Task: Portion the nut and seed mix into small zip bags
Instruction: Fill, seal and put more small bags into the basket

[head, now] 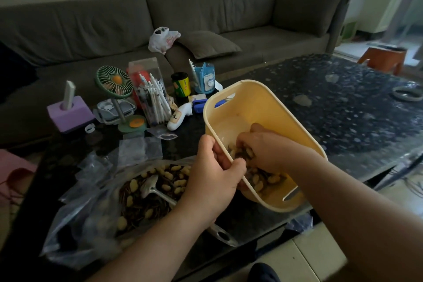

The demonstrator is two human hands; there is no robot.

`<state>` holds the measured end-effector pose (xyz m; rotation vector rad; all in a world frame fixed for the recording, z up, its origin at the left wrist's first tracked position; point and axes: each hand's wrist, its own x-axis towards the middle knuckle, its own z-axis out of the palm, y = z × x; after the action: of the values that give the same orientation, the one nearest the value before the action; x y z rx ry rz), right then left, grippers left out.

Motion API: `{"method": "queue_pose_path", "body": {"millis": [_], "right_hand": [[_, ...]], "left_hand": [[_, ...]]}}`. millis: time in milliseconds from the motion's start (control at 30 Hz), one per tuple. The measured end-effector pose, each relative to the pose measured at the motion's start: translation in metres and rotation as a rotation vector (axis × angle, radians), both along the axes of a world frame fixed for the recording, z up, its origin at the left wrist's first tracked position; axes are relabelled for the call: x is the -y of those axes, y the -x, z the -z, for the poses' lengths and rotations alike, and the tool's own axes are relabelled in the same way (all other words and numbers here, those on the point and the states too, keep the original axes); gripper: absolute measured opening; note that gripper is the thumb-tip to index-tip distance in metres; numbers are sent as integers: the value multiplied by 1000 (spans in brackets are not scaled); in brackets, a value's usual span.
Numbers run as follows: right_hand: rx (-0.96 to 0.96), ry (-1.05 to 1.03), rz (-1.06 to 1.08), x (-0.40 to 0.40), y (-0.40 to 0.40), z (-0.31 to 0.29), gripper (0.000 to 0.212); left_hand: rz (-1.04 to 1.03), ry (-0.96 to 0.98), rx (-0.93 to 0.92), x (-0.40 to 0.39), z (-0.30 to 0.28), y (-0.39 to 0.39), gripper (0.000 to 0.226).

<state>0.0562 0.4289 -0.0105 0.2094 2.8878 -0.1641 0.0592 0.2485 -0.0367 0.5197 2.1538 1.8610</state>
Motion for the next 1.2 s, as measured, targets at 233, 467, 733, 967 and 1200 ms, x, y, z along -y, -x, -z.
{"method": "queue_pose_path", "body": {"millis": [233, 467, 733, 967, 1200], "right_hand": [[-107, 134, 124, 1, 4, -11, 56], [-544, 619, 257, 21, 1, -33, 27], [-619, 415, -114, 79, 11, -29, 25], [-700, 446, -384, 145, 32, -9, 20], [-554, 395, -528, 203, 58, 33, 21]], "left_hand": [[14, 36, 44, -1, -9, 7, 26], [-11, -108, 343, -12, -16, 31, 21], [-41, -227, 311, 75, -53, 56, 16], [-383, 523, -276, 254, -25, 132, 16], [-27, 886, -66, 291, 37, 125, 28]]}}
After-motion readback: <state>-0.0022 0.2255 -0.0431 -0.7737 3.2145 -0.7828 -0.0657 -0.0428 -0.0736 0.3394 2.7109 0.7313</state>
